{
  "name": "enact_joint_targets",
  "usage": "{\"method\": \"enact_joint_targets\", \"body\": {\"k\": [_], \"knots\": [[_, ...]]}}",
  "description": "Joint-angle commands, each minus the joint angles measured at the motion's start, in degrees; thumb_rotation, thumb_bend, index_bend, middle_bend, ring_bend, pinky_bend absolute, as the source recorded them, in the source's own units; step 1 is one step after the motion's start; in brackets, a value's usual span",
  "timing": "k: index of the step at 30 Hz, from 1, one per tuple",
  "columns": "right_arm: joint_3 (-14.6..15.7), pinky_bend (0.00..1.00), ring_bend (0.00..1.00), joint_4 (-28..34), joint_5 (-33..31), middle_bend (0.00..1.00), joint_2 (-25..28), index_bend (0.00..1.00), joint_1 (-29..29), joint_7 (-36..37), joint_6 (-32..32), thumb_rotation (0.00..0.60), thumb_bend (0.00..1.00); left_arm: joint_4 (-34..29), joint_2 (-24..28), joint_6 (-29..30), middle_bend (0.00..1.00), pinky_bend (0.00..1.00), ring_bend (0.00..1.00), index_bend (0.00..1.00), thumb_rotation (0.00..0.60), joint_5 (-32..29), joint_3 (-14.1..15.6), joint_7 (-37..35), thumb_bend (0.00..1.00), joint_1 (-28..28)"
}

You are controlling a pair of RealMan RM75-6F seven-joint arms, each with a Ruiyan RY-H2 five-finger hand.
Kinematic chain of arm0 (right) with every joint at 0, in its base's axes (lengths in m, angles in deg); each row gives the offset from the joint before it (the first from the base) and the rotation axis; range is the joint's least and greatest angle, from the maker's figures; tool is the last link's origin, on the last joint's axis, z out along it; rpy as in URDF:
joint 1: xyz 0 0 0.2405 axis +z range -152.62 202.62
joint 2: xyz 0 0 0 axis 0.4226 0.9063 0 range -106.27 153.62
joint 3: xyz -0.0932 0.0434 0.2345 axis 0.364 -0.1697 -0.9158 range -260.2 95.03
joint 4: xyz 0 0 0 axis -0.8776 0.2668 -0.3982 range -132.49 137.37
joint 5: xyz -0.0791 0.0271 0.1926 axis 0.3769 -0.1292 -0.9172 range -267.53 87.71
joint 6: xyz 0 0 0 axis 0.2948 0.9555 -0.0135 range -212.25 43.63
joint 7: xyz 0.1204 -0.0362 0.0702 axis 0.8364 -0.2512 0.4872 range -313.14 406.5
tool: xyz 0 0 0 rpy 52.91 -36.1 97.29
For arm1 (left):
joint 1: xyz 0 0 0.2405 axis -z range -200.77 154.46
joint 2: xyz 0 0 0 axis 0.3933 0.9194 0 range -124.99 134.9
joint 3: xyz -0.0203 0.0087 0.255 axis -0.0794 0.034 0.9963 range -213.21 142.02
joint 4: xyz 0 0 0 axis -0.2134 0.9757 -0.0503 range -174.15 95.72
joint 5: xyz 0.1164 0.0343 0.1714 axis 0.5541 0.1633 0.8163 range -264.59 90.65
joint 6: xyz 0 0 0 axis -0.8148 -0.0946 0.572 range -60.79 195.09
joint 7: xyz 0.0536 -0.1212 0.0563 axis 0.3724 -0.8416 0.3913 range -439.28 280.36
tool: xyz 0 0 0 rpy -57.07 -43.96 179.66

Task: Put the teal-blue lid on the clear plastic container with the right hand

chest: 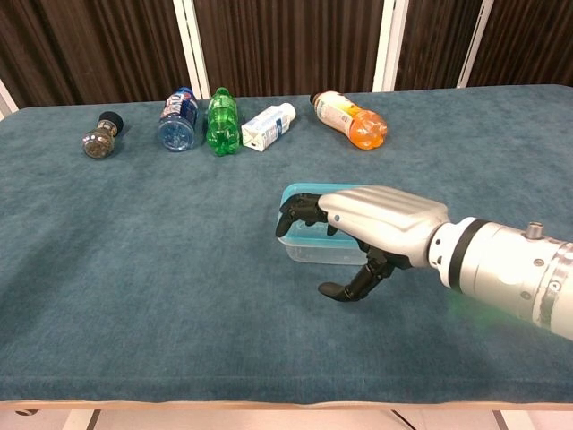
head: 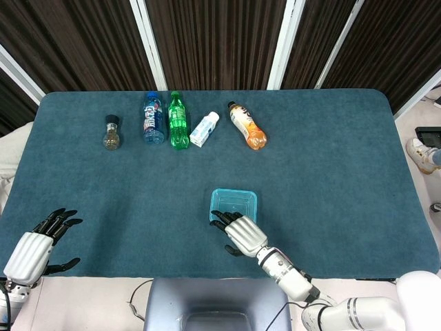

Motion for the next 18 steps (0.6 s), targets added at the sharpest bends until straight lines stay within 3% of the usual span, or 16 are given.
{"method": "enact_joint_targets", "body": {"k": [1,18], "knots": [[0.01,0.39,0.24,-0.2,-0.02,0.2,0.01,0.34,-0.07,0.25,0.2,0.6,0.48,-0.02,0.02,-0.02,0.15,0.32,0.1,0.25,0.6,0.01,0.01,-0.01,0.42,0.0],[-0.07,0.39,0.24,-1.96,0.01,0.2,-0.16,0.34,-0.45,1.97,1.35,0.6,0.48,0.09,0.03,0.02,0.15,0.32,0.1,0.25,0.6,0.04,-0.01,-0.24,0.42,0.01]]}}
